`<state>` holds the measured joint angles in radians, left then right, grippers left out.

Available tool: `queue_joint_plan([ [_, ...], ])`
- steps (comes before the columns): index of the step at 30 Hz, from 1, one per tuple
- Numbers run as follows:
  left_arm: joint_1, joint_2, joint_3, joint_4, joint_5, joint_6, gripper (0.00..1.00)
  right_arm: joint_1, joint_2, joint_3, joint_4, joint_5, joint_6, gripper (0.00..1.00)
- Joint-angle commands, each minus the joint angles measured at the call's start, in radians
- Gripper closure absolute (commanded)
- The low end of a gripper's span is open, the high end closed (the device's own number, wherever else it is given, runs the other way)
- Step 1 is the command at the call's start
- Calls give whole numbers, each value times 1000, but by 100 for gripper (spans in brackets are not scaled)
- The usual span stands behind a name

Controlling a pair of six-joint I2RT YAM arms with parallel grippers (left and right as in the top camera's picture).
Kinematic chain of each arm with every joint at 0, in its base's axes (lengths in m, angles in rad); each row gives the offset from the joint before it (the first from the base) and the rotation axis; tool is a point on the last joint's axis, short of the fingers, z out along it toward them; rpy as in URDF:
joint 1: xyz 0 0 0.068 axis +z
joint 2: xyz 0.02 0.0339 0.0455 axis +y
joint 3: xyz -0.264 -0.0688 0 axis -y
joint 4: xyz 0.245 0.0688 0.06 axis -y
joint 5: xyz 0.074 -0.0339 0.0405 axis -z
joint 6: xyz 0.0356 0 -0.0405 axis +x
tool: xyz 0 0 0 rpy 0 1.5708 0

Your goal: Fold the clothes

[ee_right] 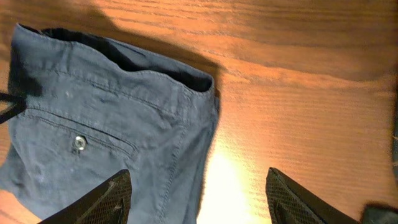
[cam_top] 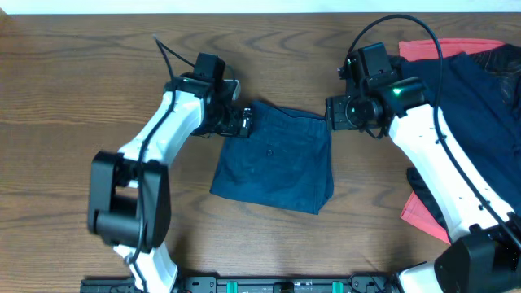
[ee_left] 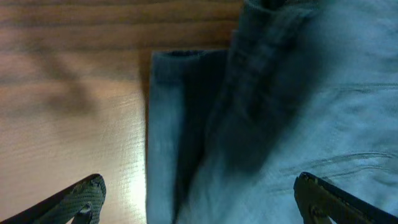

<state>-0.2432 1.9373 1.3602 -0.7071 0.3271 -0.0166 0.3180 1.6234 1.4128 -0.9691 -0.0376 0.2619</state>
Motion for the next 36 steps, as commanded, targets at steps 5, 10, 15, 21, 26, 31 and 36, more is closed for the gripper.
queue_joint_plan([
  [5, 6, 136, 0, 40, 196, 92, 4, 1, -34, 22, -39, 61, -8, 32],
  [10, -11, 154, 0, 37, 295, 91, 88, 1, -34, 22, -41, 61, -8, 33],
  [15, 18, 117, 9, 63, 247, 68, 94, 1, -34, 22, -42, 61, -8, 33],
  [21, 157, 21, 68, 111, 44, -119, 94, 1, -34, 22, -53, 64, -8, 34],
  [26, 352, -79, 89, 188, -104, -318, 94, 1, -34, 22, -66, 64, -8, 34],
  [31, 549, -81, 84, 243, -204, -439, 94, 1, -34, 22, -74, 64, -8, 35],
  [36, 697, -29, 82, 246, -208, -498, 94, 1, -34, 22, -80, 64, -8, 35],
])
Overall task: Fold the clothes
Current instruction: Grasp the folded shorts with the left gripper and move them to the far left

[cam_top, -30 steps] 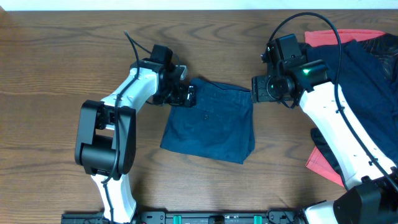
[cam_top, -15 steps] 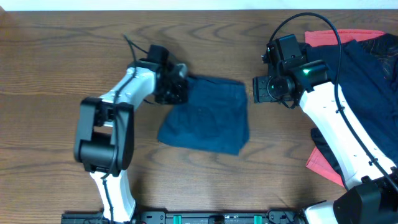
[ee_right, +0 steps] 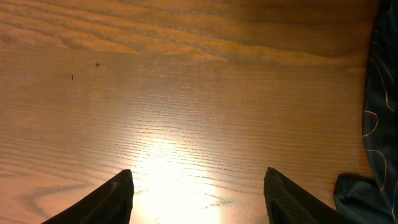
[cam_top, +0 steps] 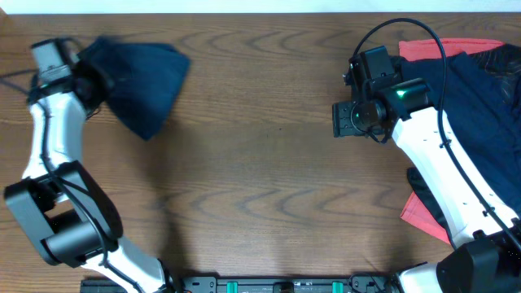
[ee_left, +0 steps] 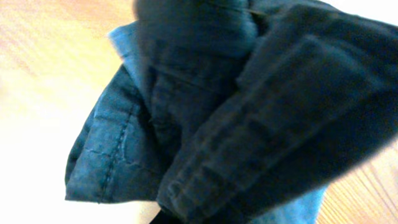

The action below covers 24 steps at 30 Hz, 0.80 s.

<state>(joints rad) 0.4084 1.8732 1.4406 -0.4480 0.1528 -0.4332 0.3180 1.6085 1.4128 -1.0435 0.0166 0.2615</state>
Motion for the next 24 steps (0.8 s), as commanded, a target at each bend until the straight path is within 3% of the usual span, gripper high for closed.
queue_joint_plan([
  [1, 66, 45, 1, -21, -33, -98, 94, 1, -19, 22, -5, 10, -8, 35],
  [12, 143, 87, -15, -67, -23, -99, 92, 1, -19, 22, -1, 10, -7, 35],
  [14, 143, 87, -15, -83, -20, -100, 7, 1, -19, 22, -2, 10, -7, 35],
  [15, 143, 84, -13, -95, -3, -99, 2, 1, -19, 22, -2, 10, -7, 34],
  [19, 145, 38, -10, -141, 53, -95, 2, 1, -19, 22, 3, 10, -8, 33],
  [24, 144, -96, -10, -174, 18, -70, 2, 1, -19, 22, 15, 10, -7, 31],
])
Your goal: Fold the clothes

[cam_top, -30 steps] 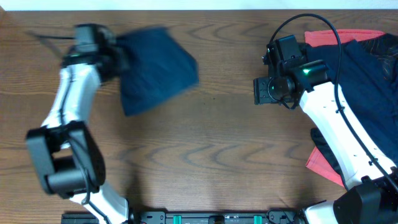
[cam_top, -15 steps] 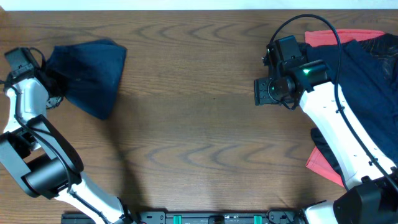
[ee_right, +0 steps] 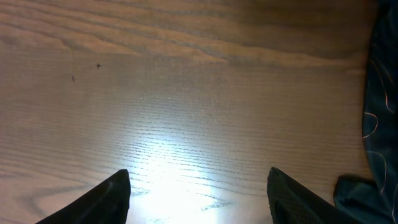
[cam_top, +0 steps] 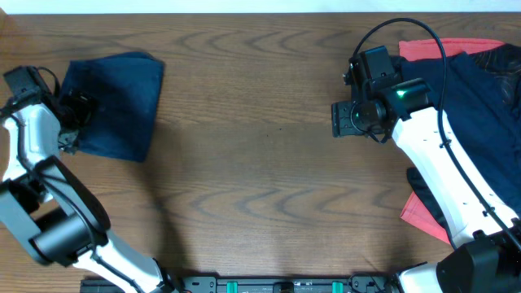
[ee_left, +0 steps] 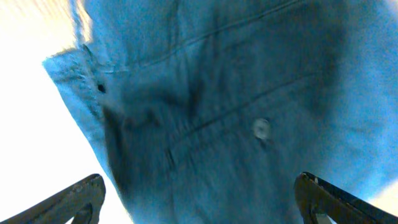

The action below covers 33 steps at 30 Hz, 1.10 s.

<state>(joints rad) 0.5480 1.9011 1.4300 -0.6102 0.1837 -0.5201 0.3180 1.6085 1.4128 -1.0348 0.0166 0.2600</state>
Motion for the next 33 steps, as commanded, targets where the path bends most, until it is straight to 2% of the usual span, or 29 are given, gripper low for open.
queue_joint_plan([
  [1, 2, -144, 1, -12, -13, 18, 2, 0, -19, 22, 13, 10, -5, 31],
  [6, -77, -249, 1, -34, 18, 70, 2, -29, -19, 21, 71, 17, 157, 30],
  [8, -153, -267, 1, -53, 81, 126, 2, -58, -19, 19, 109, 17, 253, 22],
  [10, -248, -268, 1, -66, 106, 167, 2, -81, -19, 18, 158, -3, 281, 15],
  [12, -366, -260, 0, -70, 103, 221, 2, -100, -19, 17, 218, -41, 216, 12],
  [15, -554, -251, 0, -86, 81, 311, 2, -114, -19, 17, 263, -58, -9, 12],
  [16, -614, -251, 0, -105, 51, 335, 2, -115, -19, 17, 257, -48, -87, 10],
  [18, -704, -251, 0, -160, -20, 380, 2, -116, -19, 17, 229, -26, -179, 2],
  [19, -742, -251, 0, -197, -60, 398, 2, -117, -21, 18, 207, -17, -199, 1],
  [21, -802, -258, 1, -284, -126, 395, 2, -122, -35, 21, 161, -13, -201, 1],
  [25, -850, -316, 1, -392, -144, 362, 2, -135, -115, 20, 107, 48, -80, 1],
  [33, -860, -683, -62, -339, -193, 362, 2, -135, -410, -41, 112, 92, -43, 1],
])
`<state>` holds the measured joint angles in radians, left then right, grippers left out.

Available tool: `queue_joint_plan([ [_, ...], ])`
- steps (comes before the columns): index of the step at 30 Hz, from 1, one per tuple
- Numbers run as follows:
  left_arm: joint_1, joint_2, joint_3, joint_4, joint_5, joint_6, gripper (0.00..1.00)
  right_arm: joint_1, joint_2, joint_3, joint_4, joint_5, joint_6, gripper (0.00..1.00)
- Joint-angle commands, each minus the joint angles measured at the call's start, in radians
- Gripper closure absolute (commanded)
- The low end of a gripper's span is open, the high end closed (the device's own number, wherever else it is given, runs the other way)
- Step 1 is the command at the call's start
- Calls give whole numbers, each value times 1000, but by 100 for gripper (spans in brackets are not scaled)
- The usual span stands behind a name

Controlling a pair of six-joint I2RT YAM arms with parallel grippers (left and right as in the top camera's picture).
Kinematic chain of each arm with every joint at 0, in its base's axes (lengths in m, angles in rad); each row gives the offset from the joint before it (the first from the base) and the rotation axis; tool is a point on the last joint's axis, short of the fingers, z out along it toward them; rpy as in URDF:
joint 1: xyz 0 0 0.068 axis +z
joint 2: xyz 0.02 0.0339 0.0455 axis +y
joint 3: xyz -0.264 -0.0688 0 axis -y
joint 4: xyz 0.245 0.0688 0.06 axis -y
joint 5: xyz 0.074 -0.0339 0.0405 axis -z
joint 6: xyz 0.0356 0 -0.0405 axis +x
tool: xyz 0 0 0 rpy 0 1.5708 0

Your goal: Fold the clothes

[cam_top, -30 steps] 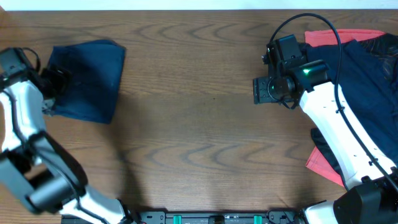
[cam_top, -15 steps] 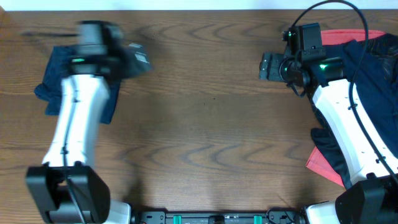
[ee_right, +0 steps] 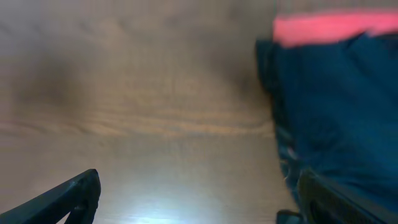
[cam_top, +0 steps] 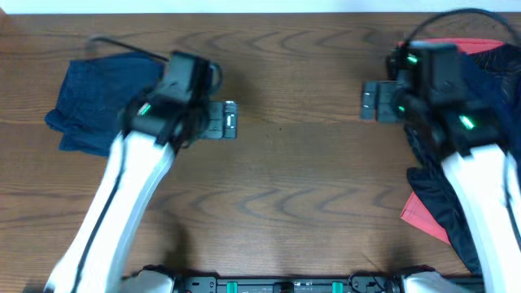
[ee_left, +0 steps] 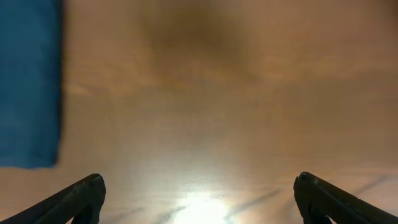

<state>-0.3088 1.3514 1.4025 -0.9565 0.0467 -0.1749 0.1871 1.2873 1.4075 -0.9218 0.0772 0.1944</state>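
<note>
The folded dark blue shorts (cam_top: 94,102) lie at the table's far left; their edge shows as a blue patch (ee_left: 28,81) in the left wrist view. My left gripper (cam_top: 232,120) hangs open over bare wood to their right, nothing between its fingers (ee_left: 74,199). A pile of dark navy clothes (cam_top: 488,89) with a red garment (cam_top: 456,47) sits at the right. My right gripper (cam_top: 368,102) is open beside the pile's left edge; the navy cloth (ee_right: 336,99) and red strip (ee_right: 329,28) fill the right of its view.
The brown wooden table (cam_top: 285,179) stretches between the two arms. A red cloth corner (cam_top: 419,218) pokes out at the lower right of the pile. The arm bases stand at the front edge.
My left gripper has left the folded shorts and moved right to the table's middle-left. The right gripper has shifted right, up to the clothes pile. The shorts stay at the far left.
First both grippers were at the top corners of the folded shorts in the table's middle. Then the left gripper held the shorts bunched at the far left corner. Then the shorts lay flat there under the open left gripper. Now both grippers are open and away from them.
</note>
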Motion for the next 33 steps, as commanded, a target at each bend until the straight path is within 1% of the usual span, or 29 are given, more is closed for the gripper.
queue_joint_plan([
  [1, -3, -188, -61, 23, -65, 18, 2, -3, -136, -66, 11, 36, 23, 1],
  [7, -3, -556, -304, 106, -89, 13, 2, 41, -440, -354, 151, 90, 23, 1],
  [10, -3, -684, -397, 127, -90, 14, 2, 42, -575, -476, 189, 107, 22, 1],
  [12, -3, -737, -426, 138, -89, 13, 2, 42, -631, -519, 189, 107, 22, 1],
  [17, -3, -783, -437, 146, -82, 13, 2, 42, -697, -557, 94, 106, 22, 1],
  [27, -3, -782, -437, 123, -82, 13, 2, 42, -694, -558, -129, 106, 22, 1],
  [33, -3, -782, -437, 123, -82, 13, 2, 42, -694, -558, -192, 106, 22, 1],
])
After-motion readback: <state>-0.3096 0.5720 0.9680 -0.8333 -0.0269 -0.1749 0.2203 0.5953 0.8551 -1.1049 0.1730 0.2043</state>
